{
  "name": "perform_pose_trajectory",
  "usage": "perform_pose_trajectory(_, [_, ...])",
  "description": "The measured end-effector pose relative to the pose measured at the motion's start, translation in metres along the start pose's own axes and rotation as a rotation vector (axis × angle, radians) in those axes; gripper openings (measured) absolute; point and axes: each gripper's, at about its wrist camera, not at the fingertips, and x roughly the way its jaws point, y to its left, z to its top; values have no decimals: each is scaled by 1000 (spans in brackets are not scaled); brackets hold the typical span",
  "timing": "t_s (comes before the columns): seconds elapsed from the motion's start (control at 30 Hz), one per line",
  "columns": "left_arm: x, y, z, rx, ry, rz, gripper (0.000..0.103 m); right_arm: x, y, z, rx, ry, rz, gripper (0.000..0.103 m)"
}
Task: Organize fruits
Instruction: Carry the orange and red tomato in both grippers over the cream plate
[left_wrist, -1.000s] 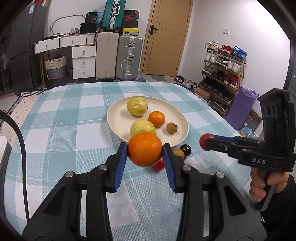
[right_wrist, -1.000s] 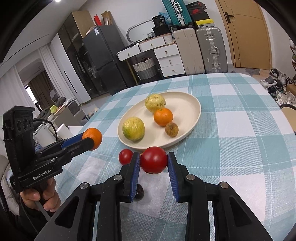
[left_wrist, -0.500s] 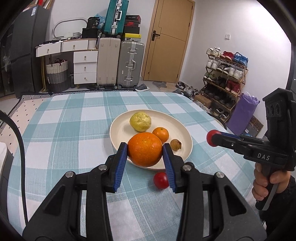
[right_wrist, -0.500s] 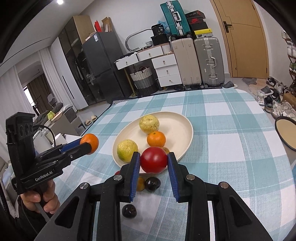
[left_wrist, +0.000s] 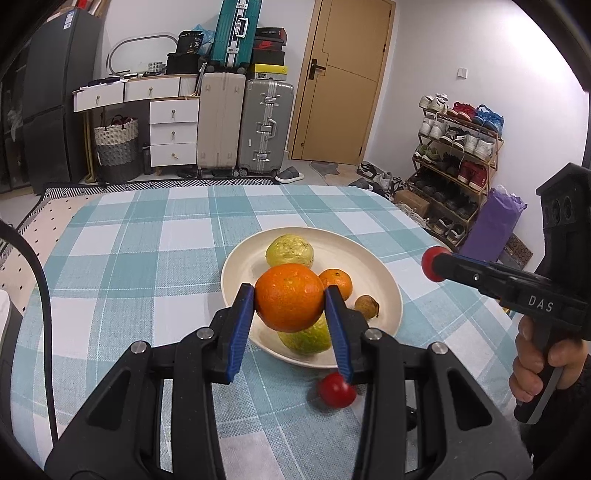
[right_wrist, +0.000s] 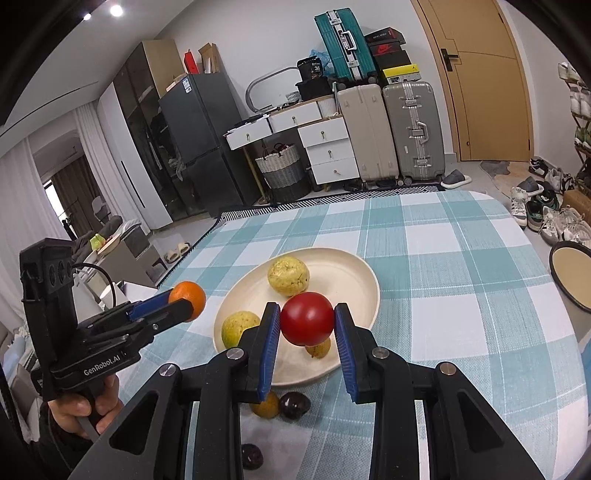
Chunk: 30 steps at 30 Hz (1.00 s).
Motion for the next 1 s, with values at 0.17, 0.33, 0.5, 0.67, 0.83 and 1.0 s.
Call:
perform_pose_trajectory(0.17, [13, 6, 4, -12, 4, 13, 36, 11, -2, 3, -19, -12, -27, 31])
perform_pose_trajectory(0.33, [24, 10, 10, -6, 5, 38, 36, 23, -9, 6, -9, -3, -23, 31])
perform_pose_trajectory(0.5, [33, 13, 14, -3, 12, 45, 36, 33, -12, 11, -17, 6, -27, 31])
perform_pose_trajectory(0.67, [45, 15, 16, 13, 20, 51, 36, 43, -17, 15, -15, 6, -31, 31])
perform_pose_trajectory(0.83, [59, 22, 12, -1, 42, 47, 36, 50, -22, 10, -2, 25, -29, 31])
perform_pose_trajectory(1.0, [68, 26, 7, -5, 59, 50, 36, 60, -26, 5, -1, 54, -34, 31])
